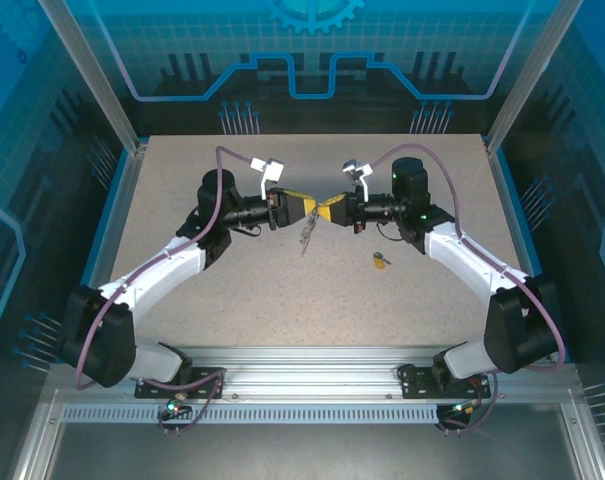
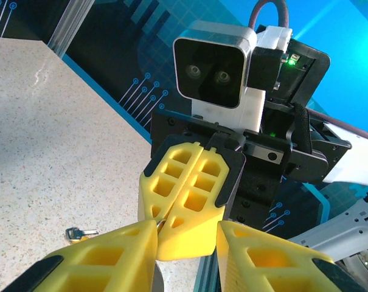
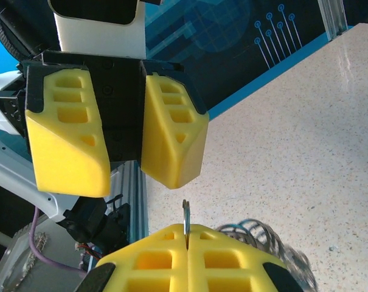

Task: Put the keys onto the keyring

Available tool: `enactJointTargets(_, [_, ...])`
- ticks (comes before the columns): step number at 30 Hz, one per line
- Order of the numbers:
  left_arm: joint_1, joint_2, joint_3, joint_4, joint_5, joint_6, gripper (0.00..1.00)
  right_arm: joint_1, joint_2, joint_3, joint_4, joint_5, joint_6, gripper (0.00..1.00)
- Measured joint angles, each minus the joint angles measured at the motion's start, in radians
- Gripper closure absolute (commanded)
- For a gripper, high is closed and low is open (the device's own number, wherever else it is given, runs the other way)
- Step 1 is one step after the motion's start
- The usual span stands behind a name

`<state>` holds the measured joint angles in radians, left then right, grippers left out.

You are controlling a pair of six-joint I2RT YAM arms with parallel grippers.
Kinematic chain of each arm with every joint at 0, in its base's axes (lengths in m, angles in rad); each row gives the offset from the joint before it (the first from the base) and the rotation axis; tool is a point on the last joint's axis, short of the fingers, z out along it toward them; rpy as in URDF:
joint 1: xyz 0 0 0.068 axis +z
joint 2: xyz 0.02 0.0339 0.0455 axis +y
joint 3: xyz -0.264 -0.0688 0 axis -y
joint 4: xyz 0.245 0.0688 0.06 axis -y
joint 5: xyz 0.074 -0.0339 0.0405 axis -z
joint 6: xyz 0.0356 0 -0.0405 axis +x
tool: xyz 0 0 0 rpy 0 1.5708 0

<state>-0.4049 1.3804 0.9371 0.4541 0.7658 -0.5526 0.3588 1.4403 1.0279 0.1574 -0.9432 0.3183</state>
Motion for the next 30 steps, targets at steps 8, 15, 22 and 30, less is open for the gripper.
enactJointTargets(8, [0.000,0.016,-0.023,0.008,0.000,-0.010,0.65,0.000,0.000,-0.002,0.005,0.000,0.008,1.00])
enactJointTargets(15, [0.000,0.035,-0.028,0.027,0.000,-0.026,0.66,0.000,0.000,-0.002,0.021,0.012,0.020,1.00])
enactJointTargets(22, [-0.002,0.052,-0.028,0.058,0.003,-0.048,0.76,0.000,0.000,-0.002,0.037,0.019,0.027,1.00])
enactJointTargets(30, [-0.011,0.068,-0.028,0.081,0.003,-0.055,0.89,0.000,0.000,-0.016,0.046,0.019,0.034,1.00])
